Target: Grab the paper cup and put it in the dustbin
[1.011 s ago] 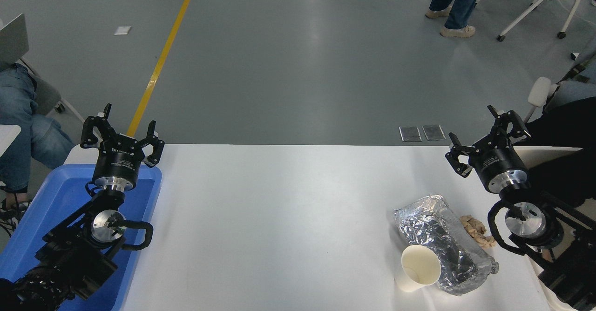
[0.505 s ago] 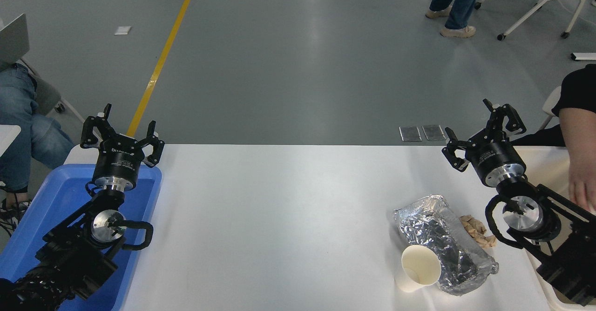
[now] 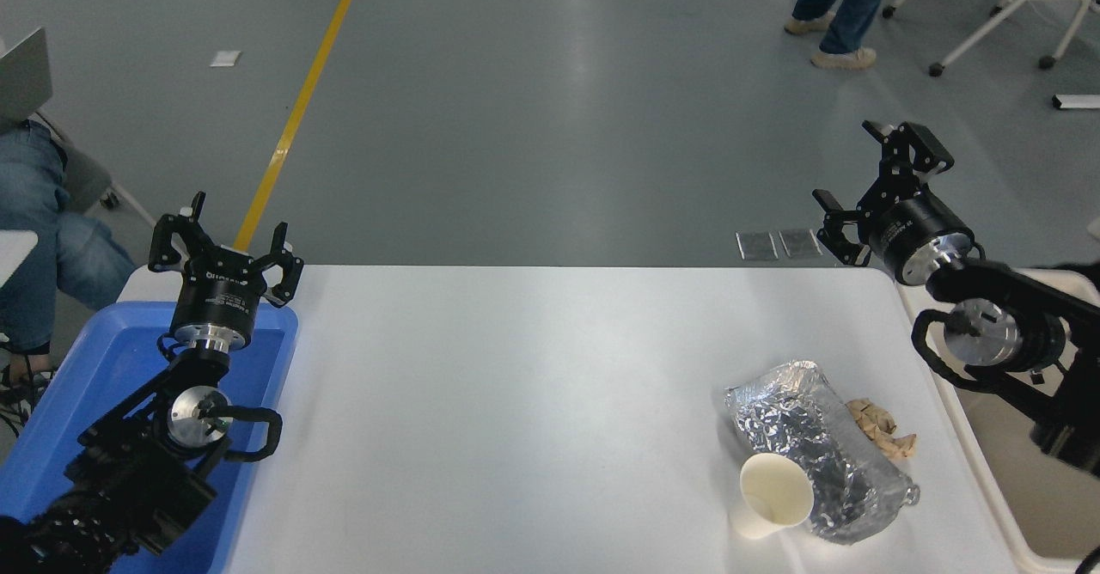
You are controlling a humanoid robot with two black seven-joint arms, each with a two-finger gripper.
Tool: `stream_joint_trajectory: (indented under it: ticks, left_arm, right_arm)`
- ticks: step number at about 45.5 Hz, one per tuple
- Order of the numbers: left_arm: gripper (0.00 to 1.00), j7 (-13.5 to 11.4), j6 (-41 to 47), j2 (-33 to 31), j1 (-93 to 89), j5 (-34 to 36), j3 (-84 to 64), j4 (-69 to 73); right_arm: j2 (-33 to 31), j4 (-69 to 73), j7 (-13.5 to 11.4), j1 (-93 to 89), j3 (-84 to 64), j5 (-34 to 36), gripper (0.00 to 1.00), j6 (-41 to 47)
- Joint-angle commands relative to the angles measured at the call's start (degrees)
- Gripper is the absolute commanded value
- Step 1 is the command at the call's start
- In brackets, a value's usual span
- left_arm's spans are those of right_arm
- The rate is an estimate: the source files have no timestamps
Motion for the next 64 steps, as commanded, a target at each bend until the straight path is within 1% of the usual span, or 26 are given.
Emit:
stream_joint_trajectory:
  ticks: [1,6,10,13,16,21,24,28,37,42,46,55,60,64]
  left_arm:
    - [0.99,0.0,0.0,0.0,0.0,-0.01,0.0,0.0]
    - [0.99,0.0,0.0,0.0,0.0,-0.01,-0.01,0.0]
    - [0.99,0.0,0.0,0.0,0.0,-0.01,-0.01,0.0]
    - [0.99,0.0,0.0,0.0,0.0,-0.01,-0.01,0.0]
    - [0.99,0.0,0.0,0.0,0.0,-0.01,0.08,0.0]
    - [0.99,0.0,0.0,0.0,0.0,-0.01,-0.01,0.0]
    - [0.99,0.0,0.0,0.0,0.0,-0.01,0.08,0.0]
    - [0.99,0.0,0.0,0.0,0.0,-0.01,-0.01,0.0]
    - [0.99,0.0,0.0,0.0,0.0,-0.01,0.0,0.0]
    - [0.99,0.0,0.0,0.0,0.0,-0.01,0.0,0.0]
    - [0.99,0.0,0.0,0.0,0.0,-0.01,0.08,0.0]
    - [0.99,0.0,0.0,0.0,0.0,-0.01,0.08,0.0]
    - [0.99,0.0,0.0,0.0,0.0,-0.01,0.08,0.0]
    - [0.99,0.0,0.0,0.0,0.0,-0.01,0.0,0.0]
  right_arm:
    - [0.82,-0.12,-10.59,22.84,-33.45,6.85,1.0,0.22]
    - [5.03,0.23,-12.88,31.2,-47.95,7.02,1.0,0.66]
    - [8.63,1.54,-13.68,37.26,-58.4,6.41,1.0,1.54]
    - [10.4,3.13,-13.68,40.52,-62.73,6.15,1.0,3.21]
    - [11.89,4.8,-13.68,43.86,-66.08,5.8,1.0,6.63]
    - [15.84,8.93,-13.68,49.66,-72.66,2.11,1.0,12.26]
    - [18.92,11.04,-13.59,52.47,-76.8,-0.79,1.0,13.06]
    - [22.17,13.5,-13.59,54.24,-79.79,-2.73,1.0,13.5]
    - [27.63,22.28,-13.5,58.55,-82.26,-8.7,1.0,13.67]
    - [28.77,25.8,-13.33,59.07,-82.0,-13.18,1.0,14.2]
    - [29.3,27.83,-13.15,59.43,-81.73,-15.3,1.0,17.0]
    - [28.51,31.96,-12.89,62.06,-80.06,-15.83,1.0,23.51]
    - [27.63,32.14,-12.89,61.63,-80.06,-16.0,1.0,24.39]
    - [27.11,32.05,-12.89,59.96,-80.06,-18.1,1.0,24.31]
